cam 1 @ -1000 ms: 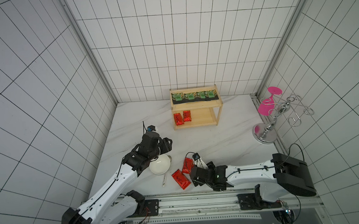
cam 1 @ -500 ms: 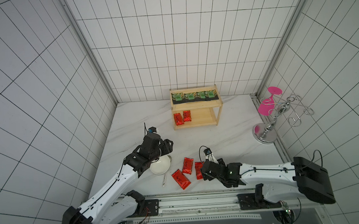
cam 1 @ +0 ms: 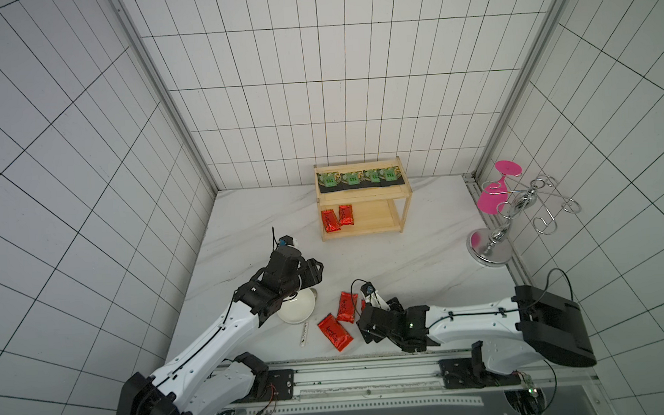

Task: Place the tea bags on the shelf by color
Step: Move the tea bag to the center of the board.

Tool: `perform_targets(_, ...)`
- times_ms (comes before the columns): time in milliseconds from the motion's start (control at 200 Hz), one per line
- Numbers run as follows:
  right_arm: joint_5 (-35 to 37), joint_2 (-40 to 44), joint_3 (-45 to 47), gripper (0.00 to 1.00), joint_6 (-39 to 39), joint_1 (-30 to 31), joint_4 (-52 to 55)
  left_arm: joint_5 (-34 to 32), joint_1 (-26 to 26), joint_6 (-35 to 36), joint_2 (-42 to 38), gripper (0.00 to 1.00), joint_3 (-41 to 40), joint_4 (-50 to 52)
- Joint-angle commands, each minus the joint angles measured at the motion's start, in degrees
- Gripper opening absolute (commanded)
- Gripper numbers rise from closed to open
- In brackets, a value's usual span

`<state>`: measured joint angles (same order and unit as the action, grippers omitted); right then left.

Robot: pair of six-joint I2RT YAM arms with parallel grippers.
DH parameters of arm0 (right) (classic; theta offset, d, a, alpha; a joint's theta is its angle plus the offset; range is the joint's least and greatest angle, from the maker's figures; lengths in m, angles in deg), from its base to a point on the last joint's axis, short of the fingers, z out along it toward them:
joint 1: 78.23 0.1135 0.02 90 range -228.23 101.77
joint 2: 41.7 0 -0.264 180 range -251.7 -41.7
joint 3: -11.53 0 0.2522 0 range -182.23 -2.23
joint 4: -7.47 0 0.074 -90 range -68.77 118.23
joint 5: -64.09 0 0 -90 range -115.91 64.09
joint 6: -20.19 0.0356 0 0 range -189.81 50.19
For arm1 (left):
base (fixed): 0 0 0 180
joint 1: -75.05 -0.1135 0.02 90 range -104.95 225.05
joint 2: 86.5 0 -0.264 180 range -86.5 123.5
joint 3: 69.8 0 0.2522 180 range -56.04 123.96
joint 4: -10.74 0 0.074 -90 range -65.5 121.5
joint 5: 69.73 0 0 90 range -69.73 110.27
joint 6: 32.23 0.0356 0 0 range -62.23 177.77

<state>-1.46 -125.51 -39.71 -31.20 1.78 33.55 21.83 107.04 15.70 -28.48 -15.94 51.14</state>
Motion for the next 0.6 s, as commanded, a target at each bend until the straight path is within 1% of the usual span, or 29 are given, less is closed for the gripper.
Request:
perform_targets(0,1.05,0.23,0.62,0.96,2.05,-0.21,-0.41,0.41,0.57,0.04,0.89,0.62,0.07,-2.09)
perform_targets(175,0.23,4.98,4.73,0.91,0.87,-3.57,-1.39,0.64,1.60,0.05,3.33,0.62,1.03,-3.03)
perform_targets(310,-1.86,8.98,8.29,0.85,-1.04,-8.07,-3.13,1.03,3.05,-0.21,5.93,0.62,1.54,-4.45)
perform_targets(415,-3.27,10.87,9.77,0.84,-2.87,-11.46,-4.10,1.84,4.58,0.01,8.84,0.62,2.42,-5.33)
perform_targets(500,-4.45,11.88,10.14,0.83,-4.57,-13.52,-5.00,3.35,5.66,0.57,11.43,0.62,3.48,-6.03)
perform_targets(595,-5.15,13.08,10.18,0.82,-6.23,-15.90,-4.66,6.48,7.58,2.28,14.58,0.62,4.82,-7.52)
